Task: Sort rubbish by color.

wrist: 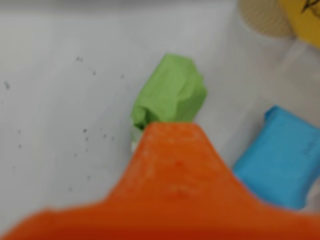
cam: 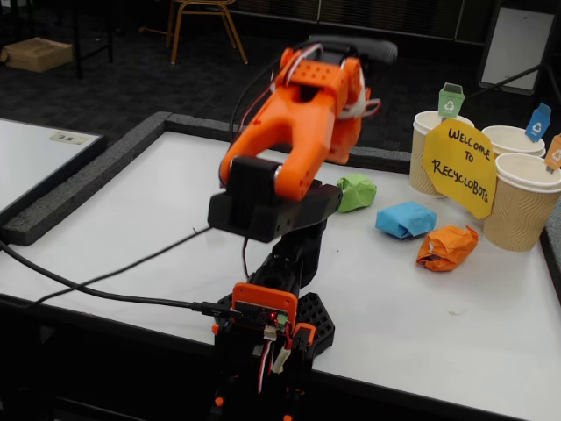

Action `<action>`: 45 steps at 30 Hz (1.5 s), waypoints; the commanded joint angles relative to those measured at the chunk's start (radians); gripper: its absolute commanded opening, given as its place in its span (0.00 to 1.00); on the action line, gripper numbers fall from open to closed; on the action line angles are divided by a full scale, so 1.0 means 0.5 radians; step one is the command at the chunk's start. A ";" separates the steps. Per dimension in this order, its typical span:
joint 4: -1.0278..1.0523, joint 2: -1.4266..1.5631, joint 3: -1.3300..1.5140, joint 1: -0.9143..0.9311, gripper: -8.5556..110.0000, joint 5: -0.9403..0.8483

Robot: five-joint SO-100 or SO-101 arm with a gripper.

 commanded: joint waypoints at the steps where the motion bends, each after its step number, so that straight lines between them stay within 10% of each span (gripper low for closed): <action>1: 0.074 -0.086 -0.497 0.098 0.14 -0.052; 21: 0.614 -0.534 -1.224 0.494 0.15 -0.304; 45: 0.709 -0.914 -0.960 1.144 0.13 -1.957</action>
